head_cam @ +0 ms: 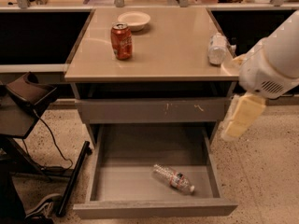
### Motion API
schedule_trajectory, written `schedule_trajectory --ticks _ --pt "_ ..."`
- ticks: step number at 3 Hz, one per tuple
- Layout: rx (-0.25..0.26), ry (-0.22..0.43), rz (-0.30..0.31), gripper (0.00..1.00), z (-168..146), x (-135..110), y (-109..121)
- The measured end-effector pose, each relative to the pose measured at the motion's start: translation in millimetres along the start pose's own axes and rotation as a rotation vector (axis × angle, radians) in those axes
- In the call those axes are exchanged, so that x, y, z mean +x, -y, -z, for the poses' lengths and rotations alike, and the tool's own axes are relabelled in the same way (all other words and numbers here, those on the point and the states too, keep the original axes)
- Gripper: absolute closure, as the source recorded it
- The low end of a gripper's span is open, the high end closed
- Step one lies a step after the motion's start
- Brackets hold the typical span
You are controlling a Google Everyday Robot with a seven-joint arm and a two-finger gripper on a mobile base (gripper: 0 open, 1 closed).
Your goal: Pick water bottle from middle drawer and place on counter
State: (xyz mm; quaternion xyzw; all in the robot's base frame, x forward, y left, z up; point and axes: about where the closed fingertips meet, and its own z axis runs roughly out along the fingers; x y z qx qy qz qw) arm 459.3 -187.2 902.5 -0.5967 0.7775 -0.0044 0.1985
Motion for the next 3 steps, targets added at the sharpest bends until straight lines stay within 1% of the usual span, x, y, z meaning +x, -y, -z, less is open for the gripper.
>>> schedule_trajectory --ticks 1,2,3 --pt "-0.073 0.011 -0.054 0.0 -78 16 0" --pt "-0.135 -0.006 -0.135 0.0 -137 38 -1" --pt "-0.192 -0.048 -0.214 0.0 -179 58 -6"
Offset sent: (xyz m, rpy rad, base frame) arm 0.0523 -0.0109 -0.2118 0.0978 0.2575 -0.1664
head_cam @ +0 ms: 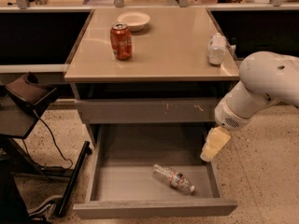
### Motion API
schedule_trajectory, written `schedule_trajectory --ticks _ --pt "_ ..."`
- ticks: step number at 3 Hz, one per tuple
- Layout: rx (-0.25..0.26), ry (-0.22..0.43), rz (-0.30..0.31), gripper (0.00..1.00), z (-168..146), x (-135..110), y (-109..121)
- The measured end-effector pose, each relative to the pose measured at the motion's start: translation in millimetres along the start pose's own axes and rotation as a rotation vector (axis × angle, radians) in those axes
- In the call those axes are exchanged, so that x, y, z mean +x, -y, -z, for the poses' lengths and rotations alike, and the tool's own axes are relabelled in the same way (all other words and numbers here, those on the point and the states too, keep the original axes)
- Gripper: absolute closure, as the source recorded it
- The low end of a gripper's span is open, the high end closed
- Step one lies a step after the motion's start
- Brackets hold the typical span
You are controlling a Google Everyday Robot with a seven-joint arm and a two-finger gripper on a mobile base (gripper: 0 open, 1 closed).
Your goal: Pick water bottle from middle drawer and place on counter
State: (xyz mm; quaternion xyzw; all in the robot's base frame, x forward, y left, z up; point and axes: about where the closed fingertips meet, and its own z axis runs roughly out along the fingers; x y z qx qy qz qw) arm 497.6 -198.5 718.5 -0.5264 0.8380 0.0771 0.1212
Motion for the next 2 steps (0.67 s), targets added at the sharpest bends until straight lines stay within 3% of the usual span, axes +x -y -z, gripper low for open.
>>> schedule_trajectory --ticks 2 --pt "-0.019 0.016 0.008 0.0 -10.0 -2.5 -1.2"
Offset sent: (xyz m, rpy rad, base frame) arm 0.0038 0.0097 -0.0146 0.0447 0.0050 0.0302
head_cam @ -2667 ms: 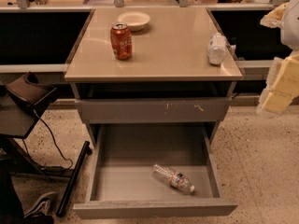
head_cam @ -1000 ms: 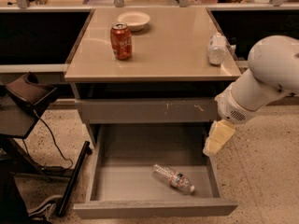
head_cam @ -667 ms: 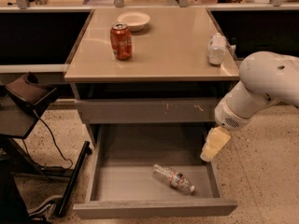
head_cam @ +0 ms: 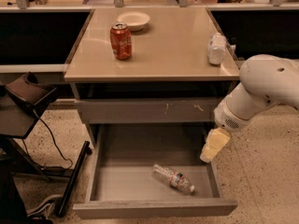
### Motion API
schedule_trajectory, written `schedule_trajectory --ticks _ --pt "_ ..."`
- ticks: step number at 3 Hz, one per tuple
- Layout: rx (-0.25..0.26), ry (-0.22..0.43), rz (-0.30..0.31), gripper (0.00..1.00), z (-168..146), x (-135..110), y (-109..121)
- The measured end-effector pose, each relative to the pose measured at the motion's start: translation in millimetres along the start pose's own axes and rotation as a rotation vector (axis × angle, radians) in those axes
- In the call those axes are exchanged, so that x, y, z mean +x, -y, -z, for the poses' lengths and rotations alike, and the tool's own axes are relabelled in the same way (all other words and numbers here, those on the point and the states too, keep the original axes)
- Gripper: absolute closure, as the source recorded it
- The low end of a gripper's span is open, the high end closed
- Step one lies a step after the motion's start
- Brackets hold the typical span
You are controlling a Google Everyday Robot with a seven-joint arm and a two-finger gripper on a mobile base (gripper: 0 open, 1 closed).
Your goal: Pick water bottle from middle drawer and place on counter
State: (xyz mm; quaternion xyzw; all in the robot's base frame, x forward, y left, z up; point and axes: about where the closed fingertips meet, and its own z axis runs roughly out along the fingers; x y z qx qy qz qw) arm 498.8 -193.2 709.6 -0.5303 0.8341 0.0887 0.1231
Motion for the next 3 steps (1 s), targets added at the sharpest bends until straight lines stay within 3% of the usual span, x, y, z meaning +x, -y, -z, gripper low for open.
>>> schedule_trajectory --ticks 1,2,3 --pt "-0.076 0.087 -0.011 0.0 -54 -23 0" --pt "-0.093 0.145 -0.058 0.0 -116 -40 5" --pt "-0.045 0.177 -0.137 0.0 -156 -45 13"
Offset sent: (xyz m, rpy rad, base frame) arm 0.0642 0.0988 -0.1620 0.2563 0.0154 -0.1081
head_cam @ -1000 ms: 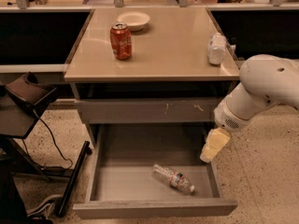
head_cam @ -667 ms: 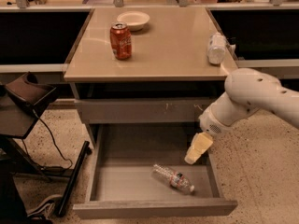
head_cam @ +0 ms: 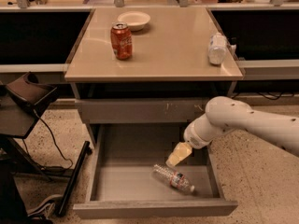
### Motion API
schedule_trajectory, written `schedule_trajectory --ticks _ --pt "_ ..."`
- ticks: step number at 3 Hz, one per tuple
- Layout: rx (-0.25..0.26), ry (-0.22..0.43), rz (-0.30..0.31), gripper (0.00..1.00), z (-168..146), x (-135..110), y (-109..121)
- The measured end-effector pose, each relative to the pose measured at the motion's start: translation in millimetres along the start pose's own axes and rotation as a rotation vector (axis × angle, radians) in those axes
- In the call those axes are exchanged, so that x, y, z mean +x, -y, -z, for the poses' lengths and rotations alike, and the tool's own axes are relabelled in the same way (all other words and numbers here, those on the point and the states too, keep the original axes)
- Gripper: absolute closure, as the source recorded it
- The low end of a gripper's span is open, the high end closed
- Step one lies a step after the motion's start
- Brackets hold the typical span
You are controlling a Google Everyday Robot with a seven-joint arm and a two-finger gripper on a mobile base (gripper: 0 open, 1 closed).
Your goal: Pick water bottle from middle drawer and place on counter
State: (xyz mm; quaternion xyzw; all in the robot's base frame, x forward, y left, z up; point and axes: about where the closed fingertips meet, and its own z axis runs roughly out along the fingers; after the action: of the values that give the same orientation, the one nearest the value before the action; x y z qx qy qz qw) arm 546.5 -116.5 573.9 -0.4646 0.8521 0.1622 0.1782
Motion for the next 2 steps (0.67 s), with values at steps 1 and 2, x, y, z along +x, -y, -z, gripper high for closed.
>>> schedule_trajectory --ticks 1,2 --pt "0.03 0.028 -0.008 0.0 -0.8 -7.1 7.6" --pt "0.029 0.047 -0.024 0.0 -9.0 -8.2 5.5"
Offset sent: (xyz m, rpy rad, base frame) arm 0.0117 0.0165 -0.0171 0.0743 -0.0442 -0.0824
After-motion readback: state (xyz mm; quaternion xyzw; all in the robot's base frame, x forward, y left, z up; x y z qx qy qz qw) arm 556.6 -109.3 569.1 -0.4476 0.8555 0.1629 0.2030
